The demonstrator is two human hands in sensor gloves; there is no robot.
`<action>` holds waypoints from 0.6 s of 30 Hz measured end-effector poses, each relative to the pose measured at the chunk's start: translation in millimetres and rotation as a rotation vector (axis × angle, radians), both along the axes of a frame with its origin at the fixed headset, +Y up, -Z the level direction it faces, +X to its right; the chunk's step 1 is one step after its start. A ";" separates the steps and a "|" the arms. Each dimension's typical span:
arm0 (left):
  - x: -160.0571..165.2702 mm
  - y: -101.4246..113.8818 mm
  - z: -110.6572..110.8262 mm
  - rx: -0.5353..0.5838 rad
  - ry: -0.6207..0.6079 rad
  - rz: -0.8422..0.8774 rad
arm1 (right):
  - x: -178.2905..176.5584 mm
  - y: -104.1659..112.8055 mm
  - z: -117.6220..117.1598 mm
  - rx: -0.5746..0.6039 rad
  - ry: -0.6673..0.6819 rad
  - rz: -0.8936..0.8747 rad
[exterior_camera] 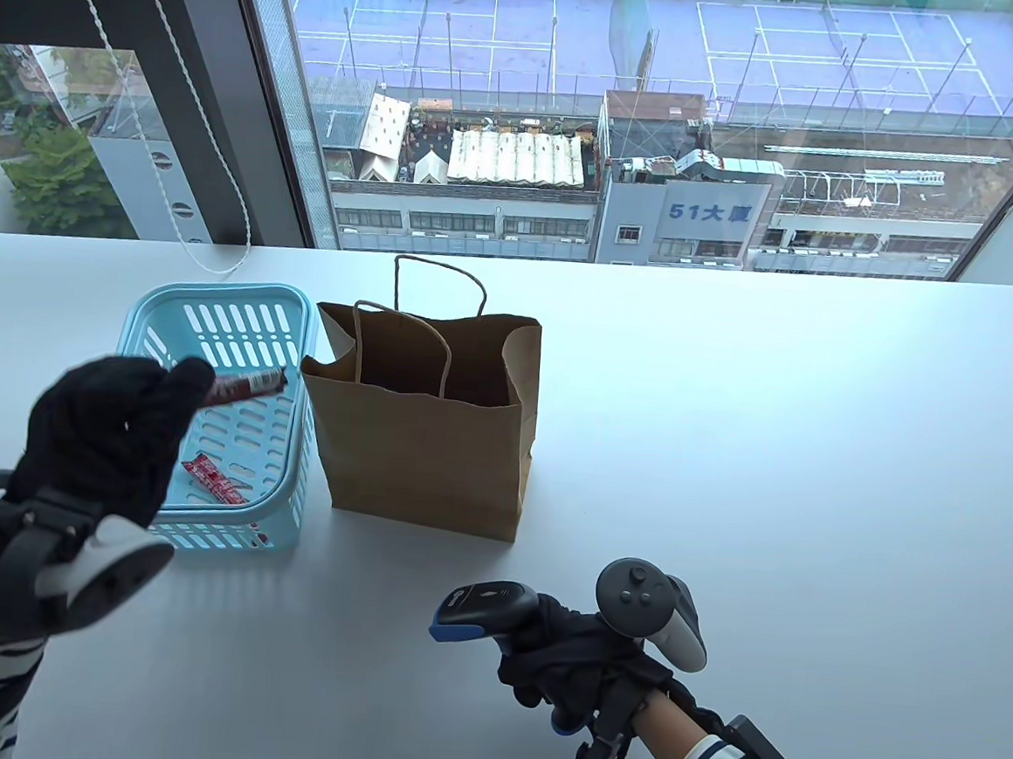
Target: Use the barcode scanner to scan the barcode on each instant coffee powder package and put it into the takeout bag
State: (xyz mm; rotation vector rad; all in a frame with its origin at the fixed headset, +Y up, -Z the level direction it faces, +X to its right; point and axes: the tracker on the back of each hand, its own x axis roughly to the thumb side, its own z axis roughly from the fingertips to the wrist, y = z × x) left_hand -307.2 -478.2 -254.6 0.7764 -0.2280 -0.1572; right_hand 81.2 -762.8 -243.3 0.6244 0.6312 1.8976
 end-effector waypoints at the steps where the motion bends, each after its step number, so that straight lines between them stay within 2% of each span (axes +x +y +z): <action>1: -2.2 6.6 -14.3 -0.052 -0.030 0.039 | 0.1 0.2 0.1 -0.001 -0.001 -0.001; 3: -4.7 13.9 -40.6 -0.070 -0.084 0.144 | 0.2 0.7 0.3 -0.003 -0.003 -0.002; 4: -4.8 17.8 -59.4 -0.123 -0.078 0.184 | 0.2 0.8 0.3 -0.003 -0.004 -0.002; 5: -2.3 19.1 -73.6 -0.186 -0.067 0.184 | 0.1 1.0 0.4 -0.004 -0.004 -0.003; 7: 9.5 17.6 -91.6 -0.226 -0.051 0.151 | -0.1 1.4 0.4 -0.004 -0.002 -0.004; 13: 57.2 4.1 -111.0 -0.383 -0.147 0.059 | -0.2 1.7 0.1 -0.001 0.009 0.001; 18: 88.4 -12.5 -123.4 -0.526 -0.145 -0.025 | -0.7 1.7 0.2 -0.003 0.016 0.006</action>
